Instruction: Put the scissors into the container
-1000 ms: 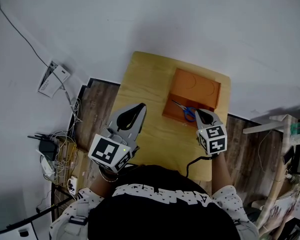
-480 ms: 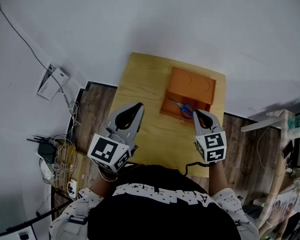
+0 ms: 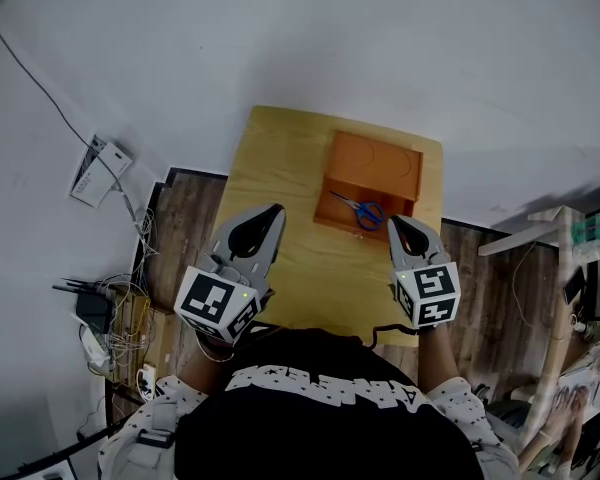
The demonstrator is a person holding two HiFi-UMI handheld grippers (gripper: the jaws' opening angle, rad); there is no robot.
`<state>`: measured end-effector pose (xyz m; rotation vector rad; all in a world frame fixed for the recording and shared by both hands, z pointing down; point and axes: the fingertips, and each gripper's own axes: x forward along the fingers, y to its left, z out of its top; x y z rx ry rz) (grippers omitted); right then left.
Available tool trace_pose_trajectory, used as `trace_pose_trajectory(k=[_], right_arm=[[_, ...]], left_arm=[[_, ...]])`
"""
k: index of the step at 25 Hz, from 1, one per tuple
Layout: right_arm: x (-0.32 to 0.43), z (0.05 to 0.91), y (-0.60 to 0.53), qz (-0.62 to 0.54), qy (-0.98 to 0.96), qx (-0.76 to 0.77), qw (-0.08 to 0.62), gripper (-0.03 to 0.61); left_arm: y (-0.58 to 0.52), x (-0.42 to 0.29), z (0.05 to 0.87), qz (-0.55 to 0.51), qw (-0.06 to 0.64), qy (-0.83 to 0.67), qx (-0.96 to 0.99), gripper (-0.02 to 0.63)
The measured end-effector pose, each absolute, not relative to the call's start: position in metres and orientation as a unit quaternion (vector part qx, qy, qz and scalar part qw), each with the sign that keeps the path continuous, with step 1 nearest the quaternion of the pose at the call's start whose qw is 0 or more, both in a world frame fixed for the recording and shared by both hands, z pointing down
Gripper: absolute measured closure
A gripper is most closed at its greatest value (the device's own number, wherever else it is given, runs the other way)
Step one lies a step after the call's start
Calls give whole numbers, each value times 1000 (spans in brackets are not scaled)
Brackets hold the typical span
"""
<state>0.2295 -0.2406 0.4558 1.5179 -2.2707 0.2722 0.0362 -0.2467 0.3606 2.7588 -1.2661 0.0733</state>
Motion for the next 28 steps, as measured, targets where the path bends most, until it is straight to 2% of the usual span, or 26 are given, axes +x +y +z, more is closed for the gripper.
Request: trace_pose_trajectory(k=[28], right_arm=[[240, 456, -234, 101, -811, 544, 192, 565]], left_arm=[[-240, 48, 360, 26, 57, -415, 908, 612]])
